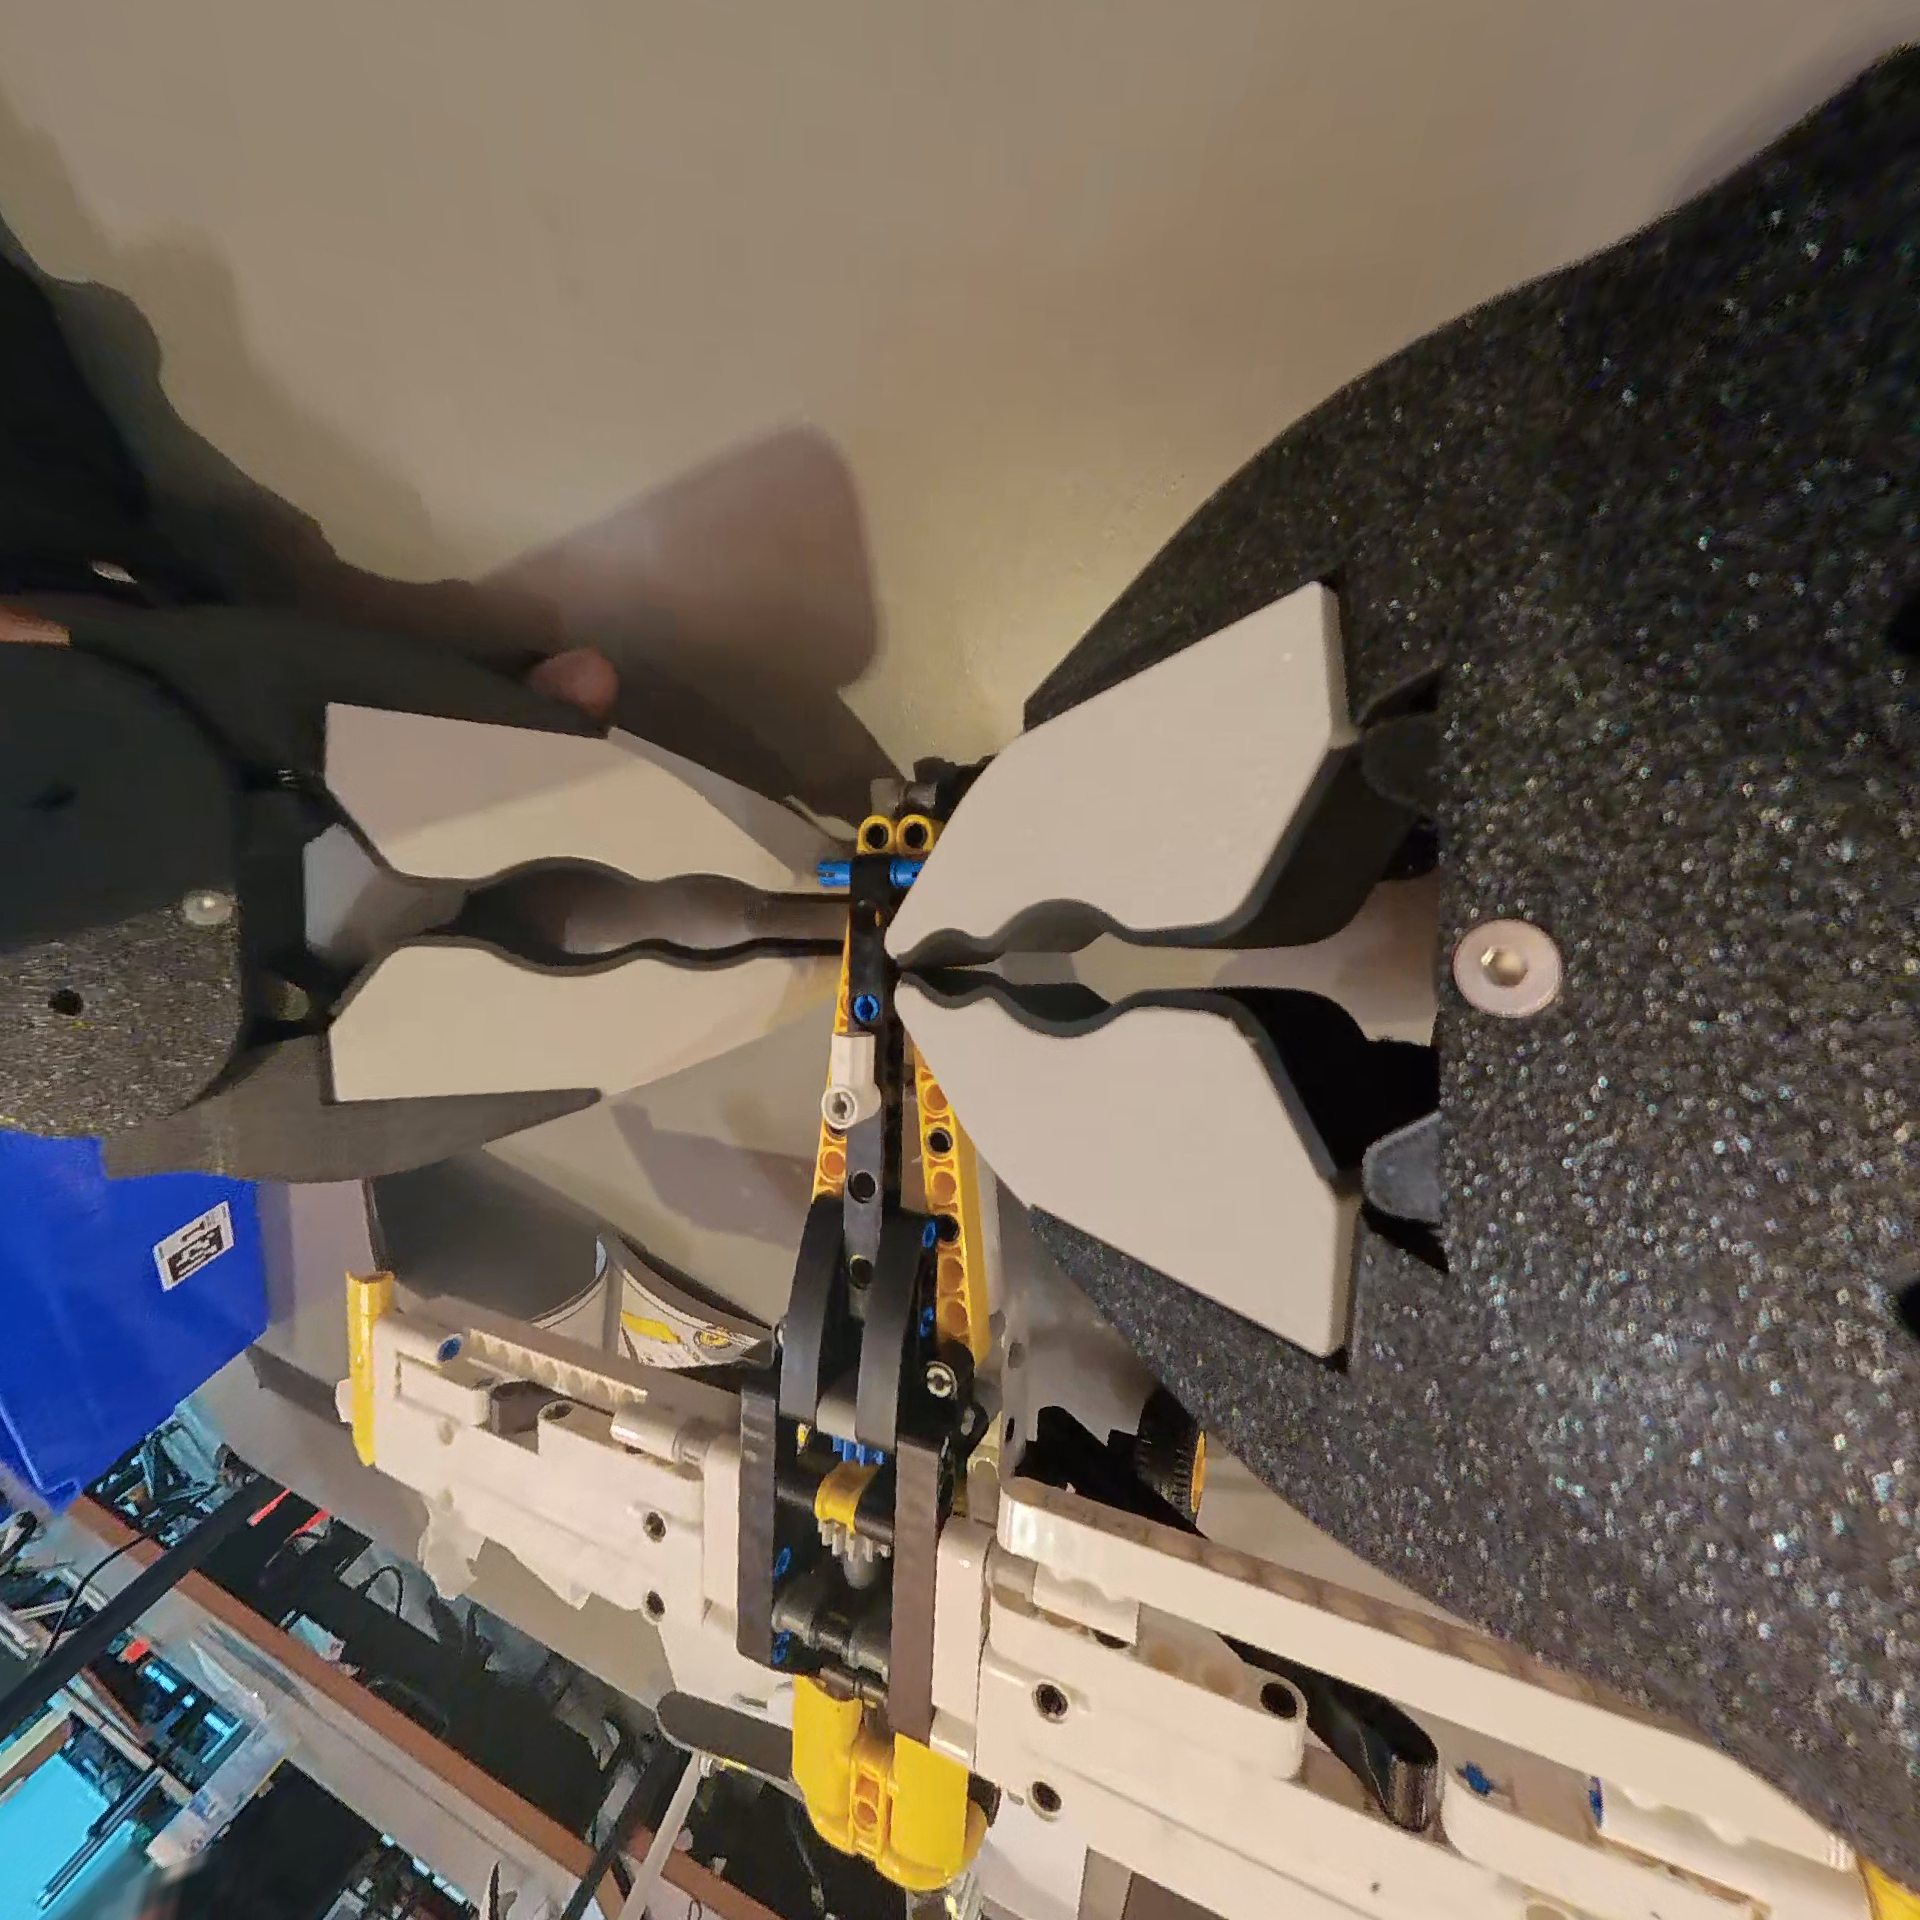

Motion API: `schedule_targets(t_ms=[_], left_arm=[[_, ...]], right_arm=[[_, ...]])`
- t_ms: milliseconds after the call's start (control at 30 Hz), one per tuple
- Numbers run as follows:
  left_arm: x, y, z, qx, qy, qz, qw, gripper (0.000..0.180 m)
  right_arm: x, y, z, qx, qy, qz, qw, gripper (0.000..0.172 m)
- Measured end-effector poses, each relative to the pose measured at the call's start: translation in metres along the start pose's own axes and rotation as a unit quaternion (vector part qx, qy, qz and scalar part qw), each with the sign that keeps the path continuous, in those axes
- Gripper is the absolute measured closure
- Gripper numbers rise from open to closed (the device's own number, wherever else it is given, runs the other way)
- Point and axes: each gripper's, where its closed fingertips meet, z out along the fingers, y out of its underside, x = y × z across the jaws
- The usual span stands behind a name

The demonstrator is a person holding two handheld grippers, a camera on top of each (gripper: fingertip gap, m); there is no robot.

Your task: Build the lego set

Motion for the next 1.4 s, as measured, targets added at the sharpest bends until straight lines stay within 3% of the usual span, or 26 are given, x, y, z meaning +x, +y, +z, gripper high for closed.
schedule_targets(t_ms=[100, 467, 567, 733, 867, 1033, 1100, 1167, 1267, 1400], left_arm=[[0.000, 0.000, 0.000, 0.000, 0.002, -0.003, 1.000, 0.180], [-0.013, -0.003, -0.009, 0.041, -0.027, -0.007, 0.999, 0.180], [-0.030, -0.019, -0.020, 0.108, -0.068, -0.021, 0.992, 0.180], [-0.058, -0.066, -0.057, 0.265, -0.127, -0.055, 0.954, 0.180], [-0.085, -0.089, -0.080, 0.327, -0.168, -0.080, 0.926, 0.180], [-0.121, -0.086, -0.069, 0.282, -0.193, -0.099, 0.934, 0.174], [-0.128, -0.081, -0.069, 0.297, -0.207, -0.114, 0.925, 0.172], [-0.126, -0.077, -0.074, 0.323, -0.214, -0.125, 0.913, 0.173], [-0.114, -0.072, -0.078, 0.326, -0.195, -0.123, 0.917, 0.173], [-0.102, -0.068, -0.074, 0.320, -0.169, -0.126, 0.924, 0.174]], right_arm=[[-0.002, 0.001, 0.002, -0.008, 0.003, -0.015, 1.000, 0.172], [-0.002, -0.002, -0.001, 0.007, -0.003, -0.002, 1.000, 0.167], [-0.001, -0.002, -0.001, 0.009, -0.004, 0.003, 1.000, 0.167], [0.000, -0.001, 0.000, 0.002, 0.000, 0.008, 1.000, 0.167], [0.002, 0.001, 0.002, -0.009, 0.008, 0.010, 1.000, 0.167], [0.007, 0.003, 0.001, -0.013, 0.021, 0.024, 0.999, 0.167], [0.013, 0.004, -0.001, -0.011, 0.032, 0.042, 0.999, 0.167], [0.024, 0.008, -0.003, -0.014, 0.053, 0.081, 0.995, 0.166], [0.038, 0.012, -0.001, -0.021, 0.058, 0.141, 0.988, 0.160], [0.056, 0.012, 0.010, -0.031, 0.080, 0.142, 0.986, 0.156]])
